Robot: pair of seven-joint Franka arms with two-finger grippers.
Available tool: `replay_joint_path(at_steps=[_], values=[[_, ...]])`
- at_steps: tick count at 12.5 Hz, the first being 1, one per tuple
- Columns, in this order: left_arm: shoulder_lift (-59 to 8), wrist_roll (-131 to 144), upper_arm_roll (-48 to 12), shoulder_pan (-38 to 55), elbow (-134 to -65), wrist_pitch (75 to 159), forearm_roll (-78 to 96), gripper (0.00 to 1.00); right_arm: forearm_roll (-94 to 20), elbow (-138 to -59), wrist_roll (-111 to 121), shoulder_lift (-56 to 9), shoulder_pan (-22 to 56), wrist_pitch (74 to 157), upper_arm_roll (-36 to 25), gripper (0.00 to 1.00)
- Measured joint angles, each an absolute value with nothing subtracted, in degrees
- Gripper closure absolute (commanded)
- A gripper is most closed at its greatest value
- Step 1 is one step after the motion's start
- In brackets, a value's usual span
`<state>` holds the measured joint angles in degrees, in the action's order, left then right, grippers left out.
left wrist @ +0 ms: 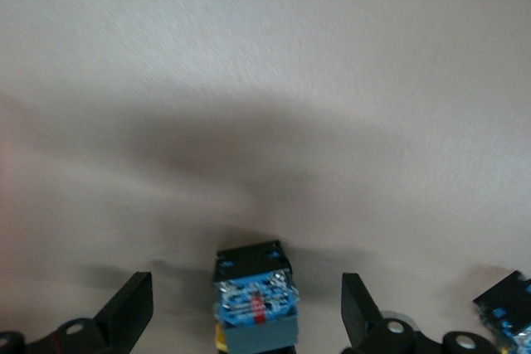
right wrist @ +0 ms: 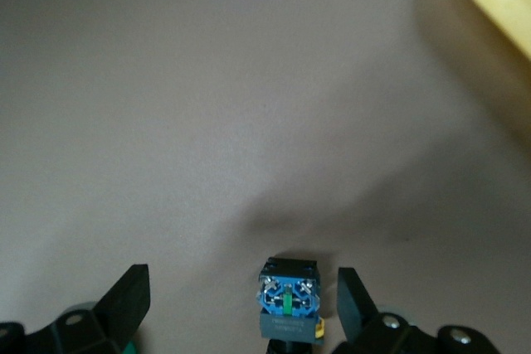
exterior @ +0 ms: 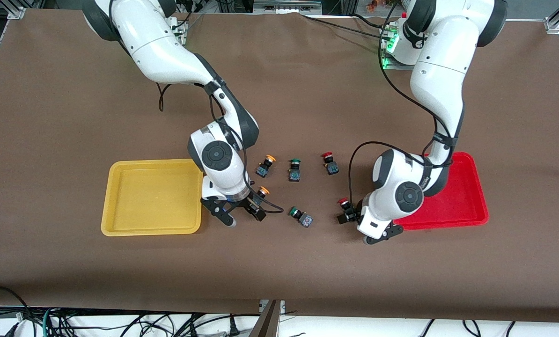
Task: Place red and yellow buttons in trays
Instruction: 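Grasp yellow button with the right gripper while the left gripper grasps red, then place the buttons in matching trays with the right and left grippers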
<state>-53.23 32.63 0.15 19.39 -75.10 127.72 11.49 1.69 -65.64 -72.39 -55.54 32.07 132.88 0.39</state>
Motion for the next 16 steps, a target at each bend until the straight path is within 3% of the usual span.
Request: replay_joint_path(at_steps=[1, 2, 5, 7, 9, 10, 13, 16], values=[[-53.57, 33.55, 0.20, 20.02, -75.10, 127.82, 10.45, 0.68, 1.70, -65.31, -72.43, -56.33, 32.61, 132.98, 0.38, 0.00], [-53.73, 33.92, 0.30, 20.32, -75.10, 127.89, 9.97, 0.78, 1.70, -65.22, -72.49, -56.89, 33.15, 133.05, 0.37, 0.00], [-53.50, 34.46, 0.84, 20.21, -74.56, 126.21, 9.52, 0.94, 2.44, -65.22, -72.54, -57.92, 34.24, 133.01, 0.21, 0.00], [-52.72, 34.31, 1.62, 19.95, -73.08, 119.07, 9.51, 0.94, 3.93, -65.33, -72.54, -58.22, 34.48, 132.95, 0.15, 0.01], [-49.71, 31.44, 3.10, 18.62, -71.87, 108.75, 9.45, 0.94, 4.26, -65.69, -72.51, -58.32, 34.53, 132.77, 0.08, 0.76], [-47.62, 28.27, 3.70, 17.27, -71.72, 104.15, 9.42, 0.94, 4.26, -66.09, -72.44, -58.36, 34.54, 132.76, 0.01, 0.98], [-43.39, 16.79, 4.32, 10.63, -71.91, 96.06, 9.09, 0.92, 4.26, -66.42, -71.38, -58.40, 34.54, 132.77, -0.13, 1.00], [-45.09, 11.90, 4.21, 6.25, -75.12, 99.16, 5.50, 0.90, 4.25, -65.87, -67.78, -57.36, 33.58, 130.93, -0.67, 1.00]])
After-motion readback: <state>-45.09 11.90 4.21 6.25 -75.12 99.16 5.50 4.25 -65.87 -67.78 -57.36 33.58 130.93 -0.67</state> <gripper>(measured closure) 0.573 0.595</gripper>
